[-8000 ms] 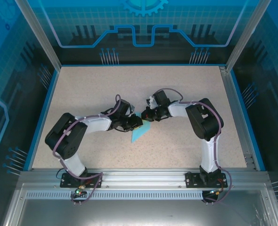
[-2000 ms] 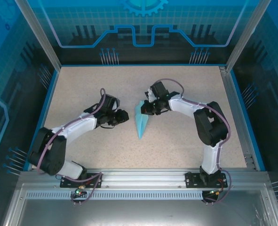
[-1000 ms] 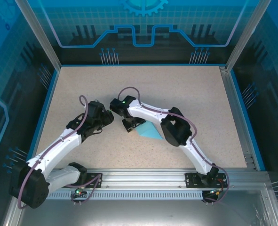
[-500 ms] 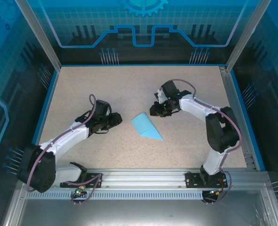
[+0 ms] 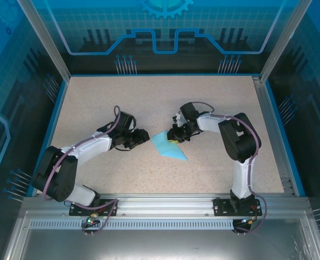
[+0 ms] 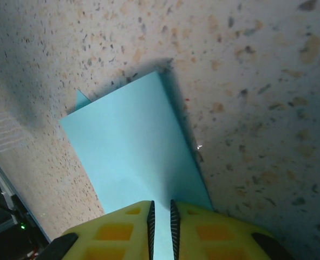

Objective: Fold a paper plane with a square sheet of paper (pick it up from the middle)
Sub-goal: Rotate the paper at the center of the table.

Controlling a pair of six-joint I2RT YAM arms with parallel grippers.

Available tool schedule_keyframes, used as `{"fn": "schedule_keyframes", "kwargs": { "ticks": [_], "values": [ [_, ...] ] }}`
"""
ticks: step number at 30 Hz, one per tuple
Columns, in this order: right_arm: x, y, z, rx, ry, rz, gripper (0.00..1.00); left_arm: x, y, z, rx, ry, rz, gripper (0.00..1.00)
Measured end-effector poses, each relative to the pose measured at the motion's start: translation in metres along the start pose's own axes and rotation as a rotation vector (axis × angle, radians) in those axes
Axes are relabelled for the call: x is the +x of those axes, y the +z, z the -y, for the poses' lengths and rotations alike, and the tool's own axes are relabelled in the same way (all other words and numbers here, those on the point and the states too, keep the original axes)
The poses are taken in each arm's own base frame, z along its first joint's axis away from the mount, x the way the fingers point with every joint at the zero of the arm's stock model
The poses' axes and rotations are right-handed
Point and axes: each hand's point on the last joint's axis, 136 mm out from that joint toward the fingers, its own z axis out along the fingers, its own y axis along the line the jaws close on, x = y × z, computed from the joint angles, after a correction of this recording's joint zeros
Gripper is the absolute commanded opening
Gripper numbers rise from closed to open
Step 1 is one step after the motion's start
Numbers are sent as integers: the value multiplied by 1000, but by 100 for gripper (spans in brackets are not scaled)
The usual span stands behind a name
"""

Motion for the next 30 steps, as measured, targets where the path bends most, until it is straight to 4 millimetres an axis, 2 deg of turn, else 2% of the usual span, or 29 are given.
{"fn": "schedule_keyframes", "kwargs": {
  "ticks": [11,14,16,19,21,26,28,30],
  "values": [
    [-8,0,-3,-104,273,241,18,-2,5,3,2,-1,-10,50],
    [-9,0,-7,-117,322,295,22,-3,7,3,-1,-3,-16,50],
    [-2,1,-11,-108,326,289,24,-3,8,3,-3,-4,-18,50],
    [12,-4,-14,-64,294,254,27,-3,9,3,-2,-5,-19,50],
    [13,-17,-21,-47,236,251,28,-2,9,3,0,-5,-21,51],
    [6,-53,-52,-69,45,262,20,-2,9,5,10,-4,-27,51],
    [11,-58,-59,-83,-11,242,16,-1,10,5,14,-4,-31,51],
    [19,-56,-58,-77,-40,208,14,-1,11,7,22,-10,-34,51]
  ]
}}
